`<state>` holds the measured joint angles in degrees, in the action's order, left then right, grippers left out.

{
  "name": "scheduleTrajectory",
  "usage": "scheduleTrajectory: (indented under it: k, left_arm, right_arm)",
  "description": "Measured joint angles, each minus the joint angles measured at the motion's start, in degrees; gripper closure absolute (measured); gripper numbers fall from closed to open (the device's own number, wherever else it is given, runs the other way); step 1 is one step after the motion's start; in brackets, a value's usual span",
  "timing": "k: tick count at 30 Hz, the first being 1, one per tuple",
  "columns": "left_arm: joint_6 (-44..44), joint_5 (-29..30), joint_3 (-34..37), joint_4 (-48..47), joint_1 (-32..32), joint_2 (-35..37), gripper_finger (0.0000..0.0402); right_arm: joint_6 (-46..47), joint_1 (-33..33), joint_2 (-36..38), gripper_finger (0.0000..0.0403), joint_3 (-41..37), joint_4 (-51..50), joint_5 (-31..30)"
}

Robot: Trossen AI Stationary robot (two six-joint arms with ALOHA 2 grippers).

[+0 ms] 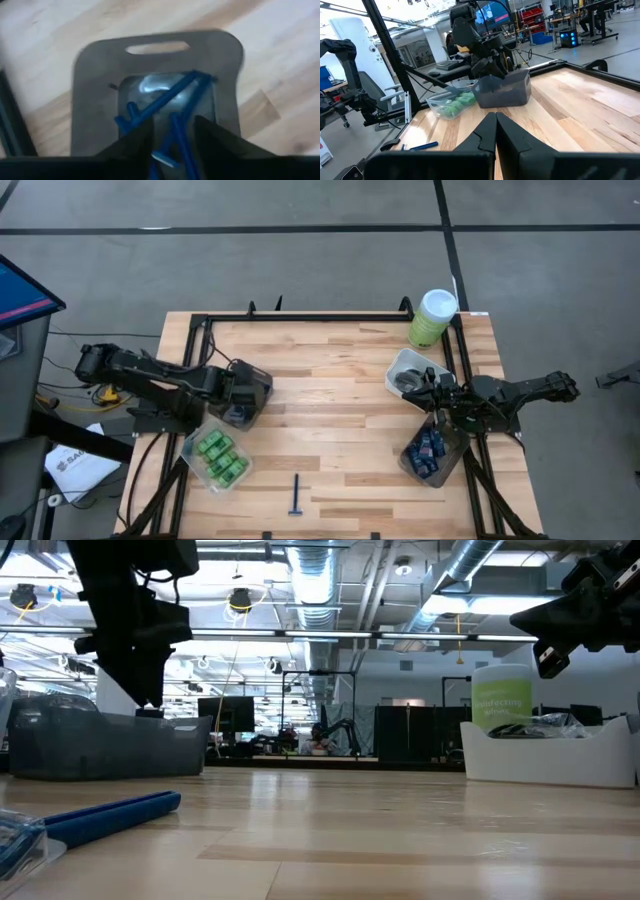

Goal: Pick & Place Travel size toiletries
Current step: Put the blue razor into the left black bin

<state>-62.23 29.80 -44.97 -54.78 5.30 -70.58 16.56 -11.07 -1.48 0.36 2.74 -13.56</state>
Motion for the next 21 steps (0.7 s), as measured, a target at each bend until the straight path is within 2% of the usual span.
scheduleTrajectory:
  k: [4,7,11,16,19,21]
  left_arm:
    - [3.2,-5.6,-1.0,1.2,0.0,0.0,0.0191]
    - [7.1,-10.2,-3.4,4.7,1.1,0.0,0.0149]
    - [19.2,-14.7,-6.6,16.3,6.1,0.0,0.0143]
    - [35.1,-15.8,-6.9,35.7,13.7,-0.6,0.0158]
    - [45.1,-16.5,-6.9,42.6,17.0,-2.6,0.0154]
    - [52.5,-18.9,-6.9,47.2,18.6,-4.4,0.0147]
  right_arm:
    - [0.0,0.0,0.0,0.0403,0.0,0.0,0.0]
    - [0.0,0.0,0.0,0.0403,0.0,0.0,0.0]
    - [0.0,0.0,0.0,0.0403,0.0,0.0,0.0]
    - [0.0,-0.1,0.0,0.0403,0.0,0.0,0.0]
    - [0.0,-0.1,0.0,0.0403,0.0,0.0,0.0]
    - [0.0,0.0,0.0,0.0403,0.0,0.0,0.0]
